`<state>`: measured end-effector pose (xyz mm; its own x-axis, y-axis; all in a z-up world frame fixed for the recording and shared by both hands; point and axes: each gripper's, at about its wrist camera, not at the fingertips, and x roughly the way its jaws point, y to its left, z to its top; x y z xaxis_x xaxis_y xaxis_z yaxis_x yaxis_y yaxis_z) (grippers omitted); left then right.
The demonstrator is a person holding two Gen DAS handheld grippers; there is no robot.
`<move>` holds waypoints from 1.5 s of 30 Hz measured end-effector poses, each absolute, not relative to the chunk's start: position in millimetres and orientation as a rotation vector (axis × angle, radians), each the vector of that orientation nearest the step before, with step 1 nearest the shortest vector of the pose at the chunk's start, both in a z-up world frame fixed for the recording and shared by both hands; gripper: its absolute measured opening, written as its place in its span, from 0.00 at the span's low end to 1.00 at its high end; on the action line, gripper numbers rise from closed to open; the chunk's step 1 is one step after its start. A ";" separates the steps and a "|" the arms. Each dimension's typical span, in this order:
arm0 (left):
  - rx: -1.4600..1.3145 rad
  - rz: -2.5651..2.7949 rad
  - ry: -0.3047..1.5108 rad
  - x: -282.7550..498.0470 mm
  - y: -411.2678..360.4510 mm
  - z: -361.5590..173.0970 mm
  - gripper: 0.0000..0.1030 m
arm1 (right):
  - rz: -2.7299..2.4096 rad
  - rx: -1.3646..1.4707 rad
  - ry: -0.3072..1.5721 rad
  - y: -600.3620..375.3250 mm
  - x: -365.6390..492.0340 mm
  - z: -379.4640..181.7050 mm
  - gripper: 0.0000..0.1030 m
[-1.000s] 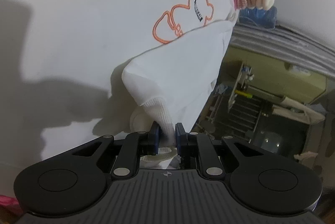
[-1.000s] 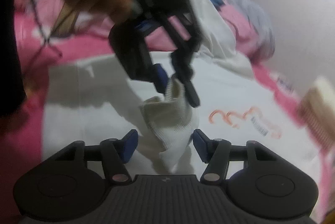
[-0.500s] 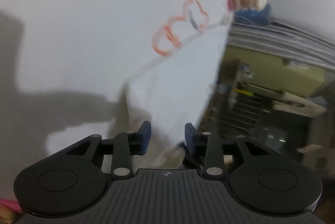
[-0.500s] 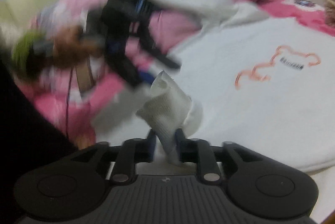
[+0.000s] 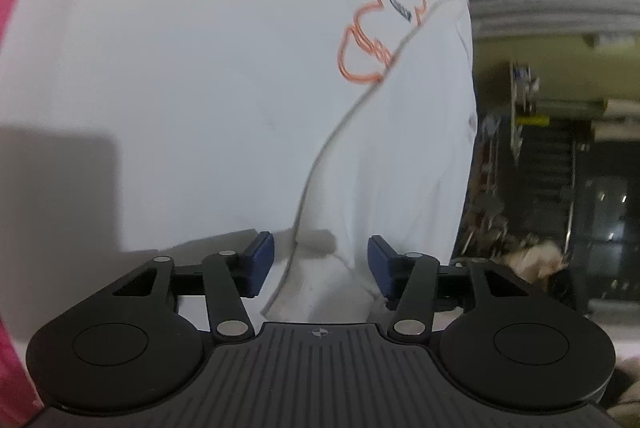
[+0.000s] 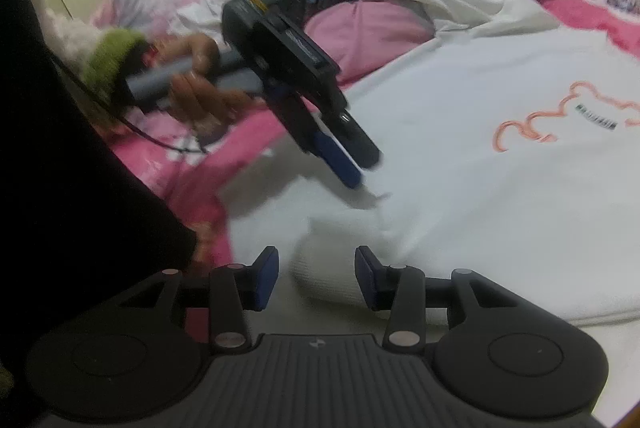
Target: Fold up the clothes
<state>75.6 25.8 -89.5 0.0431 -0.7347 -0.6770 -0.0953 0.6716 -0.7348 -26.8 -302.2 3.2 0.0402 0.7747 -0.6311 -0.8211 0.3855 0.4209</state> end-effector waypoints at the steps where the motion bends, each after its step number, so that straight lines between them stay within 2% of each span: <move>1: -0.688 -0.558 1.470 74.3 20.8 -87.9 0.50 | 1.222 -0.037 0.930 -303.4 -26.4 2.3 0.43; 6: -0.448 -0.602 1.426 62.9 -4.5 -70.8 0.50 | 1.088 0.011 0.995 -313.2 -19.0 -14.6 0.43; 11: -0.363 -0.593 1.405 58.0 -11.9 -66.5 0.50 | 1.027 0.073 1.083 -321.7 -10.5 -29.1 0.43; 19: -0.287 -0.558 1.365 53.1 -22.0 -63.8 0.49 | 0.760 0.499 1.145 -386.2 20.9 -45.9 0.43; 21: -0.273 -0.553 1.347 52.9 -26.6 -63.9 0.45 | 0.692 0.610 1.137 -399.4 27.3 -52.6 0.42; 26: -0.224 -0.533 1.318 47.3 -38.4 -60.8 0.18 | 0.581 0.787 1.103 -420.9 43.5 -61.8 0.43; 28: -0.219 -0.519 1.304 46.5 -41.1 -57.9 0.12 | 0.568 0.734 1.060 -425.1 47.5 -54.1 0.44; 30: -0.234 -0.506 1.289 46.9 -39.0 -55.1 0.10 | 0.522 0.623 0.978 -434.0 50.5 -39.1 0.44; 33: -0.271 -0.489 1.266 51.5 -31.3 -50.9 0.10 | 0.396 0.275 0.803 -443.1 54.3 -11.2 0.45; 34: -0.279 -0.482 1.262 53.5 -28.8 -50.1 0.10 | 0.340 0.132 0.757 -441.6 55.8 -7.2 0.51; 35: -0.286 -0.472 1.258 56.2 -25.9 -49.5 0.10 | 0.289 0.003 0.731 -439.2 59.2 -7.8 0.62; 37: -0.301 -0.453 1.251 61.3 -19.5 -48.1 0.10 | 0.207 -0.235 0.687 -434.4 66.7 -10.8 0.68; 41: -0.318 -0.411 1.218 68.6 -6.0 -42.0 0.10 | 0.257 -0.463 0.713 -424.9 79.6 -33.3 0.67; 45: -0.341 -0.388 1.177 81.6 -5.6 -31.5 0.10 | 0.285 -0.560 0.663 -414.5 89.0 -39.0 0.67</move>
<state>81.6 -5.6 -31.5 0.3321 -0.4638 -0.8213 0.1151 0.8842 -0.4528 89.0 -414.5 -39.0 0.7571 0.0741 -0.6490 -0.4204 0.8158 -0.3973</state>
